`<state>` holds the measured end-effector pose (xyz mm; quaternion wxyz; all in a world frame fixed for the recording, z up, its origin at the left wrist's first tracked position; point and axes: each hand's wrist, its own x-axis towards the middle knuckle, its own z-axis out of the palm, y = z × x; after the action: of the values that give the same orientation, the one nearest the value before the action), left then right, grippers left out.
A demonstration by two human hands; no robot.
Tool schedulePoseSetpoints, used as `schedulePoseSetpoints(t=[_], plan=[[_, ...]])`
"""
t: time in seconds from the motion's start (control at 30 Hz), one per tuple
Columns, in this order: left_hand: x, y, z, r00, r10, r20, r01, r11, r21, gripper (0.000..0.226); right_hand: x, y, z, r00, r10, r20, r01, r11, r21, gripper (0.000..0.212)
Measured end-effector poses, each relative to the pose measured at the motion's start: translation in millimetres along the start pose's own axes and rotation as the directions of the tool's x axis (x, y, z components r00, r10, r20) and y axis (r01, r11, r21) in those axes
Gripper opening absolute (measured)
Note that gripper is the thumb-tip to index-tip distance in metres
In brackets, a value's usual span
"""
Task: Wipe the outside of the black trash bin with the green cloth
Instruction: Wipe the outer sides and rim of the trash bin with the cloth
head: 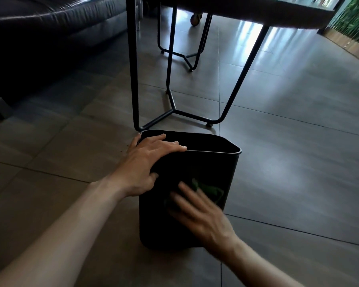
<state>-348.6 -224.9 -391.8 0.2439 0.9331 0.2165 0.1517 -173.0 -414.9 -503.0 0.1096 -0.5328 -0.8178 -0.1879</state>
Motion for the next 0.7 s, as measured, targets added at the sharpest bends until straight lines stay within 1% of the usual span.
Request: schedulePoseSetpoints(t=[0.07,0.1,0.13,0.17,0.2,0.23,0.27,0.3,0.33,0.37,0.4,0.43,0.47,0.53,0.57,0.63,0.67,0.7], plan=[[-0.1,1.0,0.3,1.000,0.002,-0.002,-0.002,1.000,-0.006,0.098,-26.7,-13.6,10.0,0.968,-0.198,0.156,0.204,0.979,-0.021,0.029],[-0.5,1.4,0.7,1.000,0.003,-0.004,-0.004,1.000,-0.009,0.098,-31.8,-14.2,8.9,0.943,-0.262,0.205,0.273,0.962,-0.026,0.029],[-1.0,1.5,0.6,1.000,0.004,-0.002,-0.004,1.000,-0.010,0.097,-30.8,-10.9,4.4,0.930,-0.289,0.228,0.300,0.954,-0.015,0.029],[-1.7,1.4,0.1,1.000,0.004,0.000,-0.004,1.000,-0.009,0.098,-25.4,-4.8,-1.6,0.935,-0.281,0.216,0.287,0.958,0.003,0.029],[-1.8,1.1,-0.1,1.000,0.004,-0.001,-0.004,1.000,-0.012,0.098,-15.8,3.5,-8.6,0.957,-0.239,0.166,0.238,0.971,0.021,0.029],[-1.8,0.9,-0.2,1.000,0.004,-0.006,-0.004,1.000,-0.016,0.099,-2.5,14.3,-17.1,0.984,-0.154,0.085,0.152,0.988,0.033,0.031],[-1.4,1.4,-0.2,1.000,0.006,-0.010,-0.006,1.000,-0.022,0.098,13.1,26.3,-26.8,0.999,-0.037,-0.008,0.038,0.999,0.039,0.033],[-0.9,2.1,0.1,1.000,0.007,-0.011,-0.007,1.000,-0.029,0.097,28.5,38.4,-35.2,0.991,0.092,-0.102,-0.087,0.995,0.048,0.035],[-0.6,2.6,0.2,1.000,0.006,-0.012,-0.006,0.999,-0.033,0.094,41.6,48.1,-40.6,0.961,0.206,-0.183,-0.197,0.978,0.067,0.037],[-0.4,2.8,0.3,1.000,0.002,-0.017,-0.003,0.999,-0.034,0.091,50.7,52.7,-42.1,0.930,0.284,-0.235,-0.271,0.959,0.085,0.040],[-0.2,2.5,-0.2,1.000,-0.004,-0.022,0.003,0.999,-0.033,0.090,54.3,51.0,-39.0,0.917,0.310,-0.250,-0.298,0.951,0.088,0.042],[0.0,2.3,-0.4,1.000,-0.008,-0.022,0.007,1.000,-0.030,0.091,51.0,44.5,-32.8,0.926,0.293,-0.236,-0.283,0.956,0.076,0.043],[0.4,2.2,-0.5,1.000,-0.011,-0.020,0.011,1.000,-0.024,0.095,41.1,34.0,-23.8,0.950,0.244,-0.197,-0.236,0.970,0.060,0.043],[0.5,1.7,-1.0,1.000,-0.013,-0.010,0.013,1.000,-0.011,0.099,8.4,10.2,-3.6,0.996,0.073,-0.055,-0.071,0.997,0.037,0.039],[0.1,1.7,-0.9,1.000,-0.011,-0.006,0.011,1.000,-0.012,0.099,-9.1,0.3,3.5,0.999,-0.026,0.033,0.024,0.999,0.043,0.037],[-0.7,1.7,-0.8,1.000,-0.005,-0.007,0.004,1.000,-0.018,0.097,-30.1,-7.8,7.0,0.966,-0.198,0.164,0.193,0.980,0.051,0.034],[-1.3,1.7,-0.6,1.000,-0.002,-0.004,0.002,1.000,-0.017,0.097,-31.9,-5.1,4.8,0.953,-0.239,0.186,0.231,0.971,0.061,0.032],[-1.3,1.6,-0.2,1.000,-0.001,-0.002,0.001,1.000,-0.015,0.097,-28.6,-0.2,0.5,0.955,-0.236,0.178,0.226,0.971,0.077,0.031]])
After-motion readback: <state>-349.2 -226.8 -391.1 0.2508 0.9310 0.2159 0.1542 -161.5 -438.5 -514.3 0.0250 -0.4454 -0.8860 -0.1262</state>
